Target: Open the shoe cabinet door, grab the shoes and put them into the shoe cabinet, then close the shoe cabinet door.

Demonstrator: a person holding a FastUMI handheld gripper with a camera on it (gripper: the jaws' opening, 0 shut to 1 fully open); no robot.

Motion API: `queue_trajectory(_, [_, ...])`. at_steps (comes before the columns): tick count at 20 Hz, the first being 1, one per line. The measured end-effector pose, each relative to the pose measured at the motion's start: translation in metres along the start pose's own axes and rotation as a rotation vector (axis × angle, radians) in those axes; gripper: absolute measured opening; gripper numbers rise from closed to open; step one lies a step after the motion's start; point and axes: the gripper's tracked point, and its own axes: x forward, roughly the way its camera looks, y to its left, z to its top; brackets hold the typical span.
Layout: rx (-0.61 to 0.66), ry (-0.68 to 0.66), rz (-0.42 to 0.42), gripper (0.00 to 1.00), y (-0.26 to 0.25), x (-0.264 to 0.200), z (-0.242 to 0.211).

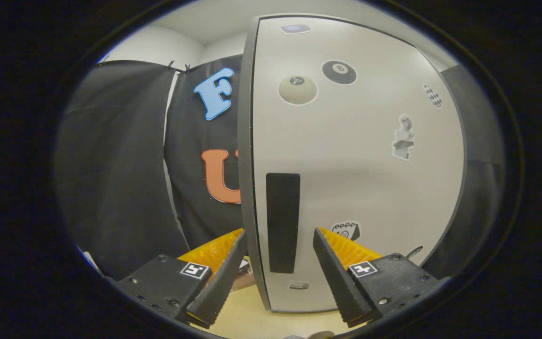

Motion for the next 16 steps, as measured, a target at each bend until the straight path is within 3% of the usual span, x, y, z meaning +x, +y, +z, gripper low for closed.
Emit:
queue_trajectory(6, [0.008, -0.023, -0.066, 0.61, -0.008, 0.013, -0.001])
queue_trajectory(8, [0.008, -0.020, -0.052, 0.49, -0.004, 0.014, -0.003])
queue_trajectory(11, [0.012, -0.003, -0.029, 0.40, -0.005, 0.011, -0.004])
queue_trajectory(16, [-0.012, 0.006, 0.059, 0.34, -0.004, -0.007, -0.007])
